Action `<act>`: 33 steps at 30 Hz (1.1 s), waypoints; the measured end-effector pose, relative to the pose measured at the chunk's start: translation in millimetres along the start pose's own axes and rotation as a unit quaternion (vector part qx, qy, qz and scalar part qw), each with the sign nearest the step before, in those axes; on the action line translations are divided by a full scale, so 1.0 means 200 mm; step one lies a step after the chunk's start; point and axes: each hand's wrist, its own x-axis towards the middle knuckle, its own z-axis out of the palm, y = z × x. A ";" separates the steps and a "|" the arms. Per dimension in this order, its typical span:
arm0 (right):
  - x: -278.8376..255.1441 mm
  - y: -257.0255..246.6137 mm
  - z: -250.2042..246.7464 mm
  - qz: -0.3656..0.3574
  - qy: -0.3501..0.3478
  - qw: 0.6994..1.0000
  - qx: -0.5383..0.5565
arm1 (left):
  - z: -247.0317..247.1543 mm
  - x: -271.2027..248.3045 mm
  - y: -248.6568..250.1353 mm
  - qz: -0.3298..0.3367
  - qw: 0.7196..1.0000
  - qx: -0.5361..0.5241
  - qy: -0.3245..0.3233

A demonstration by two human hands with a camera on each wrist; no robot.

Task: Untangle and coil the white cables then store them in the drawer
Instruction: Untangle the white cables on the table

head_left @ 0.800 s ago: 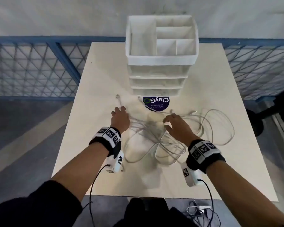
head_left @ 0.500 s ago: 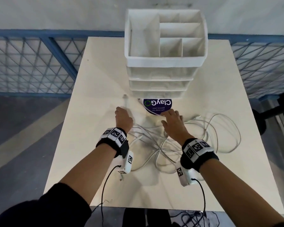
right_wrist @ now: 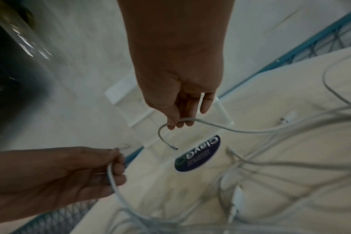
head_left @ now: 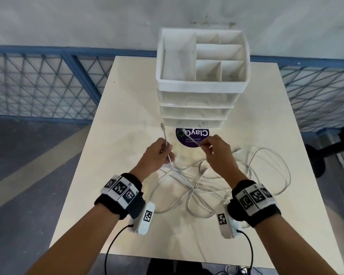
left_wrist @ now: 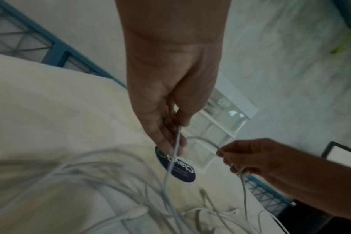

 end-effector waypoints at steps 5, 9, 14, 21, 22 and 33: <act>-0.15 -0.15 -0.09 -0.065 -0.011 0.995 0.077 | 0.07 -0.09 0.15 0.052 0.990 -0.115 -0.061; -0.21 -0.17 -0.12 -0.049 -0.039 0.992 0.105 | 0.11 -0.17 0.23 0.067 0.987 -0.123 -0.083; -0.28 -0.20 -0.11 -0.047 -0.158 0.968 0.190 | 0.12 -0.27 0.38 0.154 0.979 -0.126 -0.047; -0.38 -0.09 -0.16 -0.046 -0.191 0.978 0.069 | -0.07 -0.36 0.60 0.252 0.954 -0.148 0.058; -0.39 -0.02 -0.20 -0.022 -0.183 0.982 0.045 | -0.12 -0.35 0.60 0.254 0.955 -0.130 0.082; -0.43 -0.18 -0.49 -0.066 -0.120 0.990 0.029 | 0.03 -0.40 0.25 0.195 0.963 0.160 -0.090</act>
